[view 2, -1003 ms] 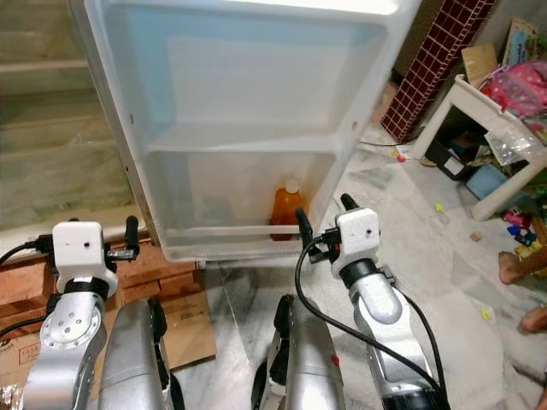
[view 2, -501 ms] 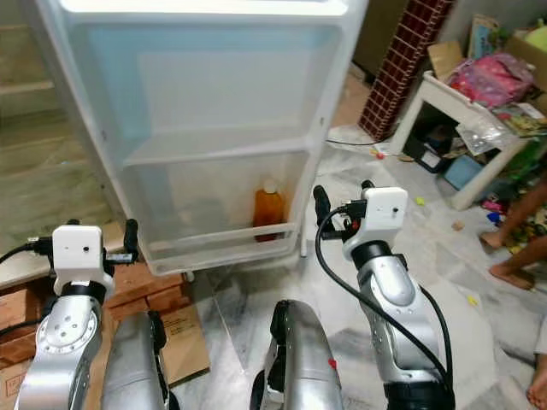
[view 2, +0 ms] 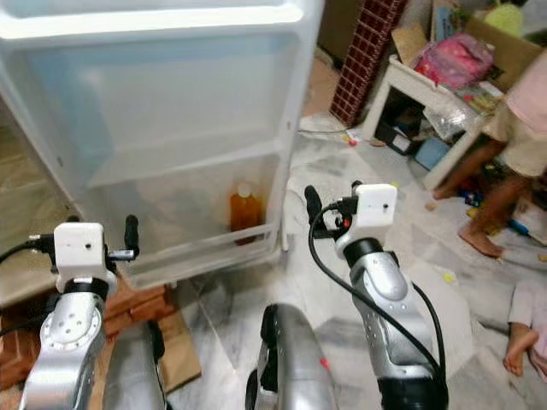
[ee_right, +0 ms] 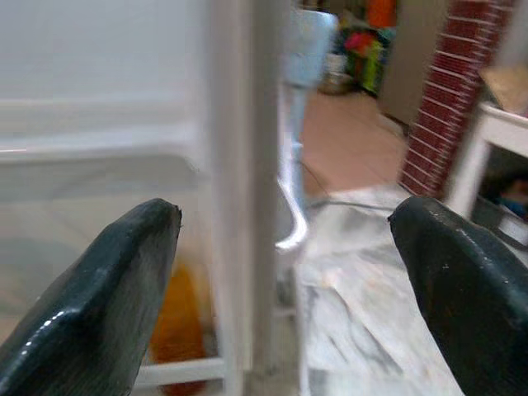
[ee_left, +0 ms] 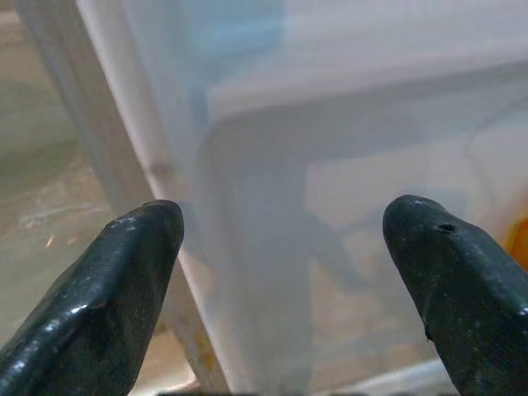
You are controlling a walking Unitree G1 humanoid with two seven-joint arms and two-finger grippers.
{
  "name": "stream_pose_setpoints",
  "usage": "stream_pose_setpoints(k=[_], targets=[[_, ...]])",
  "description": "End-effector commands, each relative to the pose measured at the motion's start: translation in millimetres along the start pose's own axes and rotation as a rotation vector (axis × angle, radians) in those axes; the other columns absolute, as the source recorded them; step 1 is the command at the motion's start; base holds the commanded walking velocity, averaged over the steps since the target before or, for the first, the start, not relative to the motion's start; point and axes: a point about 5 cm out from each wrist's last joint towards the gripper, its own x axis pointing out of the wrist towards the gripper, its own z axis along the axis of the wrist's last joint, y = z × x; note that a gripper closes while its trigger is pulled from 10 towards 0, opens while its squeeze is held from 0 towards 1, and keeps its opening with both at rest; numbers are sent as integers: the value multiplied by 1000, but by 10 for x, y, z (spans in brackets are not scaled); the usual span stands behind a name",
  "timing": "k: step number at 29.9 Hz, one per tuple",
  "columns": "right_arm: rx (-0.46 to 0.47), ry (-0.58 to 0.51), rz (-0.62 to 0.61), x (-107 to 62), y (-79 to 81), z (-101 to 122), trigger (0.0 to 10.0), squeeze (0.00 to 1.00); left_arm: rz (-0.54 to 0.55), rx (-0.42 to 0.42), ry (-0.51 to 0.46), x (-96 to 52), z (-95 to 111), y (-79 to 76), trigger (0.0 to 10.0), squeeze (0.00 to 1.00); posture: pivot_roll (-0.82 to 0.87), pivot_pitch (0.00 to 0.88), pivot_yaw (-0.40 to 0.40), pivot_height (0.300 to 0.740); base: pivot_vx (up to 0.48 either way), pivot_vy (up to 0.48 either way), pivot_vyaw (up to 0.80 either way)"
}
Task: Restocking fridge
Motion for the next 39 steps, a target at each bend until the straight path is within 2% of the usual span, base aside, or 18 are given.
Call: stream_pose_setpoints(k=[1, 11, 19, 29, 33, 39], targets=[[-13, -34, 47, -5, 65, 68, 10000, 0, 7, 9, 13, -10, -28, 22, 10000, 0, 50, 15, -99, 509, 0, 0, 0], [-11, -45, 65, -1, 81, 91, 10000, 0, -3, -3, 23, -41, -42, 10, 10000, 0, 56, 23, -102, 583, 0, 0, 0], [-12, -44, 73, -3, 83, 84, 10000, 0, -10, 5, 18, -41, -41, -11, 10000, 0, 53, 22, -101, 623, 0, 0, 0], [-8, -40, 81, 1, 88, 68, 10000, 0, -16, 7, 10, -20, -29, -26, 10000, 0, 53, 20, -101, 683, -249, 0, 0], [21, -21, 98, 0, 115, 31, 10000, 0, -14, 6, 10, -17, -27, -31, 10000, 0, 52, 21, -102, 687, -297, 0, 0], [7, 24, 80, 5, 101, -41, 10000, 0, -14, 5, 10, -14, -29, -37, 10000, 0, 53, 20, -101, 687, -296, 0, 0]])
